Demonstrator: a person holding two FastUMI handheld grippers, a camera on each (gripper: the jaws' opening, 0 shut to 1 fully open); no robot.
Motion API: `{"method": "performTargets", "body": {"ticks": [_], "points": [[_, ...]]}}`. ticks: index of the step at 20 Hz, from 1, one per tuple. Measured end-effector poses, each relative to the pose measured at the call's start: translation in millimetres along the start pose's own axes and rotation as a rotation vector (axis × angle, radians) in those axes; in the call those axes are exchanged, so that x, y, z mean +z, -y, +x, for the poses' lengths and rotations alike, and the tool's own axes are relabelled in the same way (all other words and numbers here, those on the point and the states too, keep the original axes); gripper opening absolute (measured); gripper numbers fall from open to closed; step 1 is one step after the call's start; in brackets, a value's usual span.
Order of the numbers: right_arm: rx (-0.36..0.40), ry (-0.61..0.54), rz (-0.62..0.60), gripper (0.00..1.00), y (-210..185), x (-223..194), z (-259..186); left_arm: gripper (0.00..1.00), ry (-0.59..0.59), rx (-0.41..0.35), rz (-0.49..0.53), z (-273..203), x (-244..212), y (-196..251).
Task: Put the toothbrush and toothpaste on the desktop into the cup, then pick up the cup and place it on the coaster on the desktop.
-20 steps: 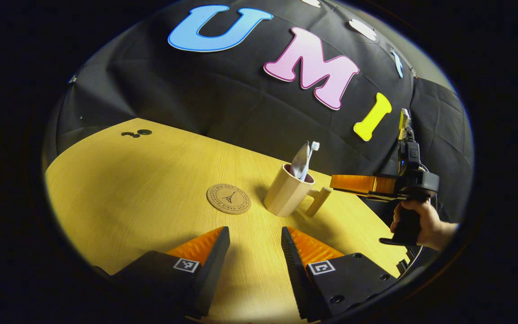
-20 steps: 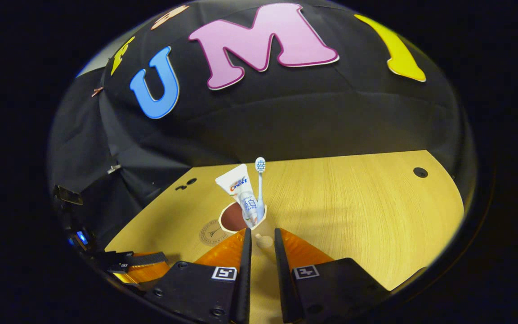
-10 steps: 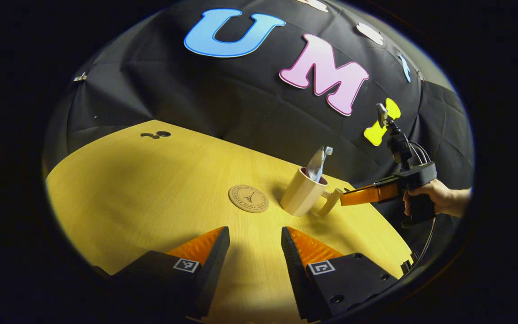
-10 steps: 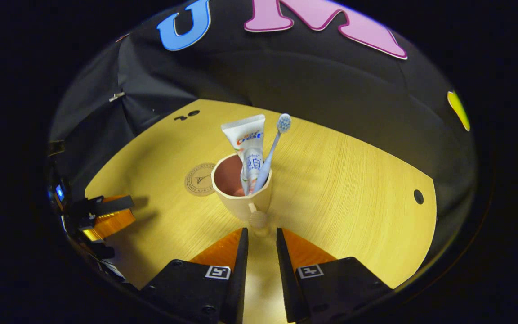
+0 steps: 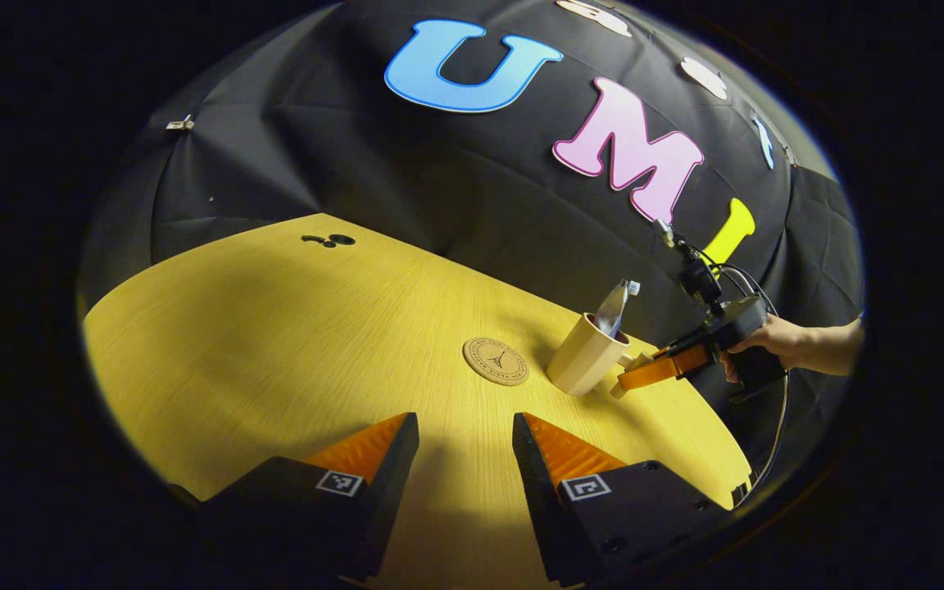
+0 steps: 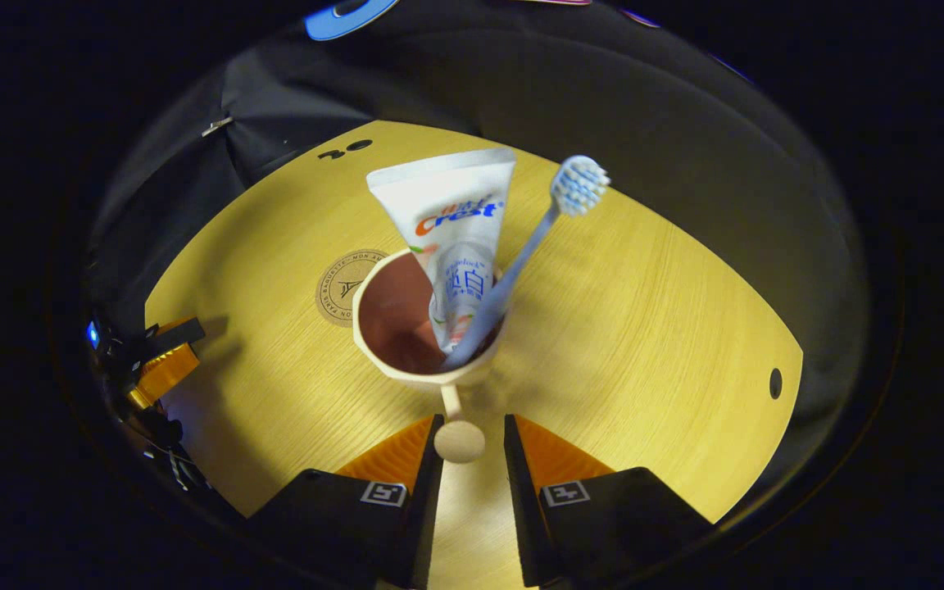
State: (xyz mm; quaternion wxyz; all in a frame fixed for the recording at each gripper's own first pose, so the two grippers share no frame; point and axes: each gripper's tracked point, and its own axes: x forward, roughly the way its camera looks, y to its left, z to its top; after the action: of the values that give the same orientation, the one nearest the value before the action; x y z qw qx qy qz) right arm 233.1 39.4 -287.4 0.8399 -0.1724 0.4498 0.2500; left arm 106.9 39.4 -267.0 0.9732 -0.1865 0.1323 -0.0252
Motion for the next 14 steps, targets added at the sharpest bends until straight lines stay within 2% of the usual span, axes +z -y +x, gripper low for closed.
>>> {"method": "performTargets", "body": {"ticks": [1,3,4,9,10,12,14], "points": [[0.007,-0.005,0.004,0.45,-2.8,2.3,4.5,0.73,0.000,0.002,-0.003,1.5,0.3,-1.8],[0.013,-0.027,-0.011,0.42,-6.2,3.7,14.2,0.73,-0.002,0.000,-0.007,1.8,-0.3,-1.9],[0.012,-0.043,-0.019,0.45,-7.6,0.8,17.9,0.73,-0.004,0.001,-0.006,2.1,-1.0,-2.5],[0.016,-0.097,-0.039,0.46,-8.2,-2.3,29.6,0.73,-0.011,0.002,0.003,1.5,-2.8,-5.4],[0.018,-0.109,-0.040,0.42,-8.5,-3.2,31.2,0.73,-0.013,0.002,0.002,1.6,-2.7,-5.5],[0.015,-0.127,-0.045,0.46,-8.7,-5.1,35.2,0.73,-0.019,0.003,0.000,4.1,-4.0,-6.4],[0.002,-0.143,-0.057,0.42,-7.1,-5.8,36.6,0.73,-0.021,0.004,-0.002,4.7,-4.7,-7.8]]}}
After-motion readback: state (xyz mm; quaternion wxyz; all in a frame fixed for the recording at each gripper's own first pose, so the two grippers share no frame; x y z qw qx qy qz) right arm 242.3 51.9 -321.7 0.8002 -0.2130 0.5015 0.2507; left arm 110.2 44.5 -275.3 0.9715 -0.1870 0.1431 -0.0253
